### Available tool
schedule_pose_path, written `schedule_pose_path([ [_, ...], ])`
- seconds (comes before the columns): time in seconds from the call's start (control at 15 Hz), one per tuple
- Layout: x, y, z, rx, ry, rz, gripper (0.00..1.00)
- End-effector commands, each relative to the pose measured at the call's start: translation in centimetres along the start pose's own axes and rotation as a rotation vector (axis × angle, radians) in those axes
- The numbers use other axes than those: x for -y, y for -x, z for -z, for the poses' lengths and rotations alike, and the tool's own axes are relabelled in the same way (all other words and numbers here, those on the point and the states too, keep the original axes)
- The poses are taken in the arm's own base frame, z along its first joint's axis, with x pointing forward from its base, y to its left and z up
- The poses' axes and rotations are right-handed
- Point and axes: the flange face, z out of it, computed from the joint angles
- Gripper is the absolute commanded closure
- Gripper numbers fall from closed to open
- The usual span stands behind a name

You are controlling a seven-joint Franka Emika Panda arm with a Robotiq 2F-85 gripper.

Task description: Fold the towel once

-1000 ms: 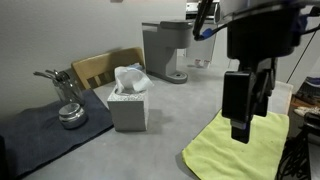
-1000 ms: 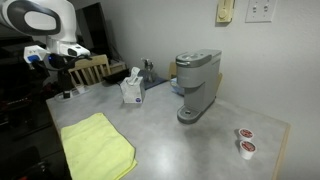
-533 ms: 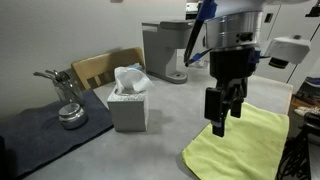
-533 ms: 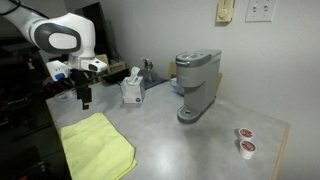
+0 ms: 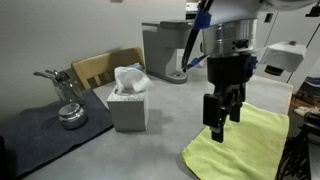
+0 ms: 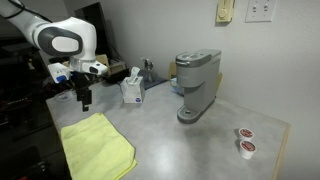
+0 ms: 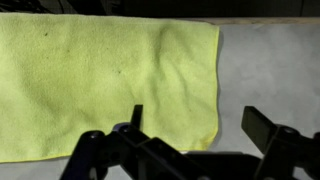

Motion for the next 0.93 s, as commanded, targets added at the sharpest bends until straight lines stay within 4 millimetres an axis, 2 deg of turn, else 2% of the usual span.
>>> schedule_pose_path([
  [0.0, 1.8, -1.7, -2.1, 0.026, 0.007, 0.032, 0.0],
  [0.53, 6.0, -5.0, -4.8, 0.065, 0.127, 0.162, 0.0],
  [0.6, 5.3, -3.9, -4.3, 0.044, 0.099, 0.146, 0.0],
  [0.87, 5.6, -4.2, -4.5, 0.045, 0.101, 0.15, 0.0],
])
